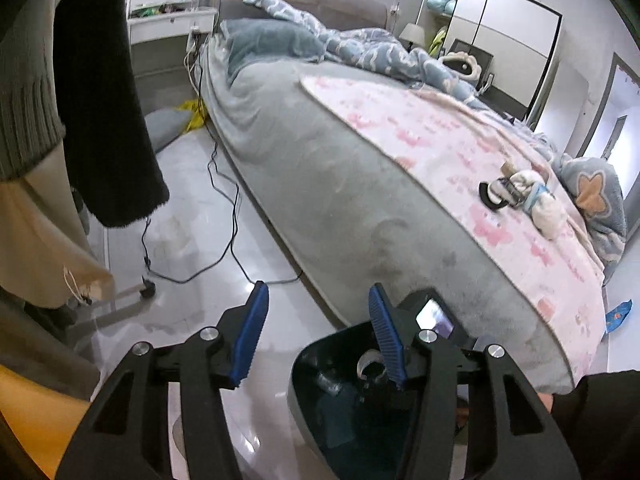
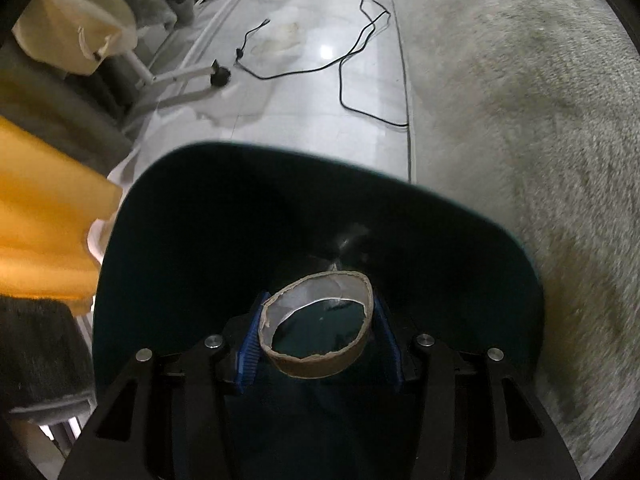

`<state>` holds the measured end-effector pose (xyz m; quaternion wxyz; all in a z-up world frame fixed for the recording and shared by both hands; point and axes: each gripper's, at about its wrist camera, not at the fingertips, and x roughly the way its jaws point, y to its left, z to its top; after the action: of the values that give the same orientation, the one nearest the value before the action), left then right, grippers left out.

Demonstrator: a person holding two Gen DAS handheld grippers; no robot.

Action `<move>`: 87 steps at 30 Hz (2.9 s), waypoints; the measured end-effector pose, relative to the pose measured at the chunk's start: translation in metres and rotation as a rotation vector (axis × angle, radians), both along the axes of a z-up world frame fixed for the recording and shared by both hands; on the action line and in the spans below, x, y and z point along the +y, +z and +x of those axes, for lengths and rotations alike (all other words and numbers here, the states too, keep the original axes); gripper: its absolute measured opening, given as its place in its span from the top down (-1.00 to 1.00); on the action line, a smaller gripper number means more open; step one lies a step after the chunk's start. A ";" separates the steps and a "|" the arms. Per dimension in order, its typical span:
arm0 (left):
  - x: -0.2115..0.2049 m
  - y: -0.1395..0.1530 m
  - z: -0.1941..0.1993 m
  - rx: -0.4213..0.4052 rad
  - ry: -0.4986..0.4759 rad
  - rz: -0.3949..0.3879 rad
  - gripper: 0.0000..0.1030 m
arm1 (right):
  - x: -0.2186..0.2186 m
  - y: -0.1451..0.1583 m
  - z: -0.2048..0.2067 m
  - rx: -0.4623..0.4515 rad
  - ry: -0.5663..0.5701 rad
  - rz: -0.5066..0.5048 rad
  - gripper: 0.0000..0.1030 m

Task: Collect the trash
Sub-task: 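Open the left tool over the bin while the right tool releases the tape ring, then move the right tool to the bed and grasp the white tissue bundle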

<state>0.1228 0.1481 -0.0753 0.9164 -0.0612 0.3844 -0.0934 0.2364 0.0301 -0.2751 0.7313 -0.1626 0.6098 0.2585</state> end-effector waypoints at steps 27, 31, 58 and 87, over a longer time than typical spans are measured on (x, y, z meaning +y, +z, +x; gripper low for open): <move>-0.072 0.068 0.023 -0.156 -0.036 -0.066 -0.58 | -0.034 0.133 -0.045 -0.219 0.133 0.198 -0.43; -0.080 0.074 0.031 -0.172 -0.035 -0.069 -0.60 | -0.049 0.160 -0.036 -0.291 0.119 0.236 -0.52; -0.193 0.028 0.109 -0.015 -0.176 -0.056 -0.70 | -0.234 0.237 0.006 -0.673 0.031 0.167 -0.66; -0.260 -0.023 0.162 0.094 -0.215 -0.013 -0.57 | -0.290 0.205 0.046 -0.630 0.033 0.017 0.09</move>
<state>0.2853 -0.1119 -0.0978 0.8816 -0.0301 0.4308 -0.1907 0.2825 -0.2600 -0.0705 0.8813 -0.2385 0.3484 0.2120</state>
